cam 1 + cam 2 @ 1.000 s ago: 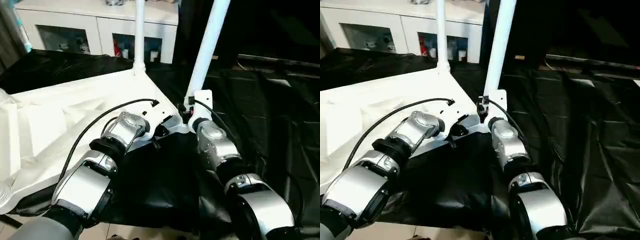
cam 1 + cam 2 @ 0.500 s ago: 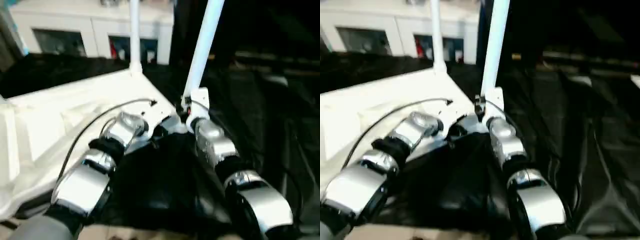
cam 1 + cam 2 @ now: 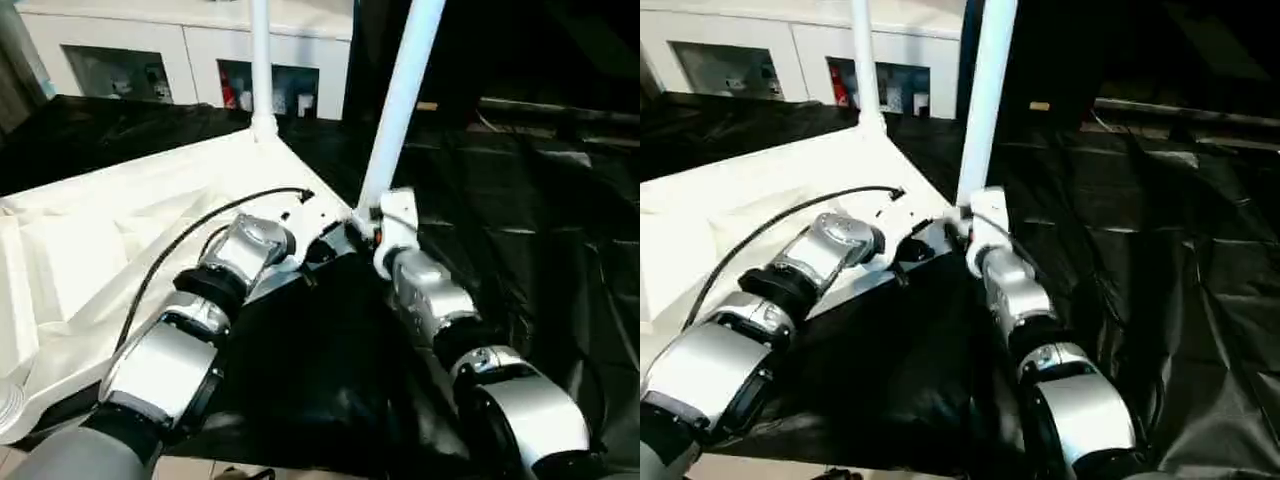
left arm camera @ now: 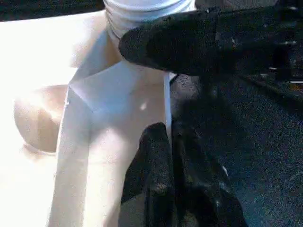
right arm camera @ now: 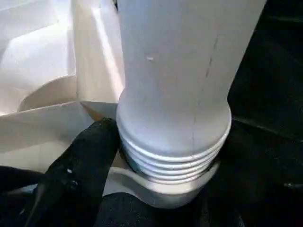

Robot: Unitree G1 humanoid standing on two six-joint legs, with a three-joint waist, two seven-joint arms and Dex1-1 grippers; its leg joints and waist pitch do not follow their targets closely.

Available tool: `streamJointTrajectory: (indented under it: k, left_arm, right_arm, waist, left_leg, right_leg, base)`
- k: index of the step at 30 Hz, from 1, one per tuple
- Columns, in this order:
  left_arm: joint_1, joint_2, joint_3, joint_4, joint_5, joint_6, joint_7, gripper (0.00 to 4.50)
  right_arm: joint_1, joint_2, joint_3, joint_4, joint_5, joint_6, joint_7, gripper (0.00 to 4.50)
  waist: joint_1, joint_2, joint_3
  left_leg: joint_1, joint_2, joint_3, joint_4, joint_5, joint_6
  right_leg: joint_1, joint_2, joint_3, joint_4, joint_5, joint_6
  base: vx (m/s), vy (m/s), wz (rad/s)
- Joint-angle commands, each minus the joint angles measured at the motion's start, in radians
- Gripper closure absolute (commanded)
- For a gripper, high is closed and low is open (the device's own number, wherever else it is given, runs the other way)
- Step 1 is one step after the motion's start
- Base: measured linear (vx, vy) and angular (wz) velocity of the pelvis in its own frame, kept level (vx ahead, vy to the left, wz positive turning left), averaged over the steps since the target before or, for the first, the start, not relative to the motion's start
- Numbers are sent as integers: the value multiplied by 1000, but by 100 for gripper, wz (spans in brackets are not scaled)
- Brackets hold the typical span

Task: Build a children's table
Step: Rotate leg to tighten

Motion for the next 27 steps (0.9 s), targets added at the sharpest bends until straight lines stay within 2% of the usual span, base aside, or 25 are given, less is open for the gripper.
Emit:
streamJointTrajectory:
  k: [1,2,4,5,7,9,11,12,14,16,17,21,22,23,24,26,27]
  left_arm:
    - [3,20,-17,-8,31,-12,-4,450]
    - [9,25,-21,-16,33,-27,-17,450]
    - [19,33,-24,-29,34,-35,-31,450]
    - [28,42,-29,-44,35,-37,-45,450]
    - [47,60,-31,-79,32,-38,-71,450]
    - [62,75,-33,-104,28,-56,-93,450]
    - [81,92,-32,-133,20,-78,-118,450]
    - [97,107,-31,-159,12,-79,-142,450]
    - [111,120,-34,-175,8,-108,-166,450]
    - [127,136,-34,-195,0,-125,-198,450]
    - [135,144,-35,-206,-4,-132,-217,450]
    - [187,181,-49,-280,-35,-190,-338,450]
    - [209,192,-54,-309,-52,-227,-386,450]
    - [218,196,-56,-323,-59,-239,-403,450]
    - [235,206,-62,-350,-69,-244,-437,450]
    - [256,220,-73,-380,-79,-259,-487,450]
    - [265,225,-76,-392,-84,-267,-507,450]
  right_arm:
    - [20,3,9,2,5,16,62,66]
    - [26,-3,17,-18,6,10,98,59]
    - [37,-16,31,-48,4,8,146,59]
    - [47,-31,36,-74,6,10,176,59]
    - [74,-68,48,-142,10,14,240,59]
    - [99,-98,59,-203,16,23,295,59]
    - [141,-145,81,-295,22,46,369,59]
    - [181,-195,100,-380,25,69,440,59]
    - [208,-234,106,-438,34,85,492,59]
    - [238,-280,98,-506,58,114,556,59]
    - [248,-300,94,-533,70,121,583,59]
    - [288,-373,85,-614,119,139,706,59]
    - [303,-396,93,-642,132,153,753,59]
    - [312,-406,97,-661,138,165,770,59]
    - [327,-428,112,-688,145,178,816,59]
    - [348,-461,141,-723,148,186,884,59]
    - [358,-476,158,-739,146,186,917,59]
  waist:
    - [2,10,-63]
    - [2,9,-64]
    - [4,4,-68]
    - [4,6,-70]
    - [5,4,-72]
    - [8,3,-77]
    - [7,2,-80]
    - [13,2,-78]
    - [12,2,-79]
    - [11,0,-76]
    - [12,4,-76]
    - [12,1,-75]
    - [15,9,-75]
    - [16,5,-75]
    - [20,10,-77]
    - [29,9,-77]
    - [36,10,-78]
  left_leg:
    - [9,41,-7,-67,-273,12]
    - [7,41,-8,-67,-267,15]
    - [2,42,-7,-62,-213,36]
    - [4,42,-5,-59,-184,46]
    - [0,40,-4,-53,-137,65]
    - [-1,40,-2,-46,-91,98]
    - [-2,41,-2,-41,-61,113]
    - [0,41,-1,-39,-60,131]
    - [-1,42,-1,-37,-57,143]
    - [-2,42,0,-38,-85,134]
    - [-1,43,0,-38,-111,124]
    - [-2,44,1,-39,-131,104]
    - [0,44,0,-39,-135,105]
    - [-1,47,1,-38,-132,105]
    - [1,47,1,-37,-124,103]
    - [1,49,4,-35,-119,107]
    - [6,50,6,-35,-123,104]
  right_leg:
    - [38,-66,60,-80,-203,-225]
    - [40,-67,60,-79,-199,-226]
    - [47,-66,59,-71,-127,-235]
    - [46,-66,59,-65,-86,-249]
    - [51,-65,58,-57,-22,-263]
    - [56,-64,56,-48,59,-275]
    - [54,-61,55,-40,108,-288]
    - [56,-58,55,-41,132,-287]
    - [54,-58,54,-39,143,-296]
    - [52,-59,54,-42,97,-296]
    - [54,-62,55,-46,65,-291]
    - [52,-61,56,-47,30,-288]
    - [53,-61,56,-48,26,-289]
    - [53,-61,57,-46,37,-288]
    - [52,-58,55,-43,53,-293]
    - [51,-56,54,-40,64,-293]
    - [47,-56,54,-40,60,-293]
  base:
    - [0,0,0]
    - [0,0,0]
    - [0,0,0]
    - [0,0,0]
    - [0,0,0]
    - [0,0,0]
    - [0,0,0]
    - [0,0,0]
    - [0,0,0]
    - [0,0,0]
    - [0,0,0]
    - [0,0,0]
    - [0,0,0]
    - [0,0,0]
    - [0,0,0]
    - [0,0,0]
    - [0,0,0]
